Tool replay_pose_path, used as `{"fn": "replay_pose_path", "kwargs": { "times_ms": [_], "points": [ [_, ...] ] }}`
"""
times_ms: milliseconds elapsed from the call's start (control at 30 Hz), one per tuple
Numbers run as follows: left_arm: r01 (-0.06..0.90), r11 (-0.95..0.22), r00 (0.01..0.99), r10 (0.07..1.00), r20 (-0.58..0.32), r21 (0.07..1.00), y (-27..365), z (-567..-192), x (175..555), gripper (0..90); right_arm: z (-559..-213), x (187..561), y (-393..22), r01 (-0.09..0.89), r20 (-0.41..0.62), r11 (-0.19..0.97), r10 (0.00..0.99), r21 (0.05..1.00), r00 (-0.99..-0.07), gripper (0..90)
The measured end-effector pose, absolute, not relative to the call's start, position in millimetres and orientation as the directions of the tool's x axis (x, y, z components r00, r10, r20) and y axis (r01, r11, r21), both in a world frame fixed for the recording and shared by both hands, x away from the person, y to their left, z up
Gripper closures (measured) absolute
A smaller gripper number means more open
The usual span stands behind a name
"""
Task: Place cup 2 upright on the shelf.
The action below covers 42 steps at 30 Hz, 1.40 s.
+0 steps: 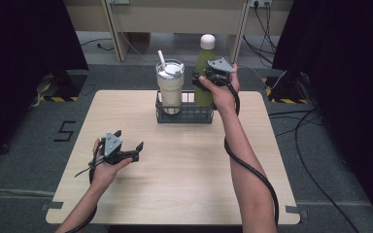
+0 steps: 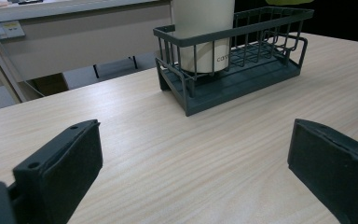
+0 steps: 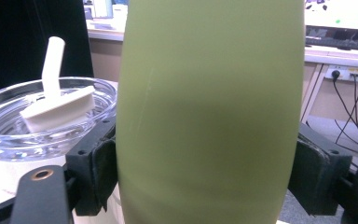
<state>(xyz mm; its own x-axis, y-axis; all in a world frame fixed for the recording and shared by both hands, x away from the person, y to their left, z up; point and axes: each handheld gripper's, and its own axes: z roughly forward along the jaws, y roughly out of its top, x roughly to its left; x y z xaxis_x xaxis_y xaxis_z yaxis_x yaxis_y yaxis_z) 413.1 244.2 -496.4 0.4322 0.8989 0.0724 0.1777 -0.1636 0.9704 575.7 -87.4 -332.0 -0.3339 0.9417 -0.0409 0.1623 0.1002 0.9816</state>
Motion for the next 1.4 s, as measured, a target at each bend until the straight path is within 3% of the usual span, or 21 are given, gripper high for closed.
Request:
{"fn": "replay_pose_path", "kwargs": {
  "times_ms": [1400],
  "points": [
    [0.183, -0.168, 0.439, 0.896, 0.072, 0.969, 243.1, -498.1, 412.4, 2.5, -354.1, 611.4, -74.5, 0.232, -0.029, 0.104, 0.953, 0.967, -0.303, 21.7]
  ]
}}
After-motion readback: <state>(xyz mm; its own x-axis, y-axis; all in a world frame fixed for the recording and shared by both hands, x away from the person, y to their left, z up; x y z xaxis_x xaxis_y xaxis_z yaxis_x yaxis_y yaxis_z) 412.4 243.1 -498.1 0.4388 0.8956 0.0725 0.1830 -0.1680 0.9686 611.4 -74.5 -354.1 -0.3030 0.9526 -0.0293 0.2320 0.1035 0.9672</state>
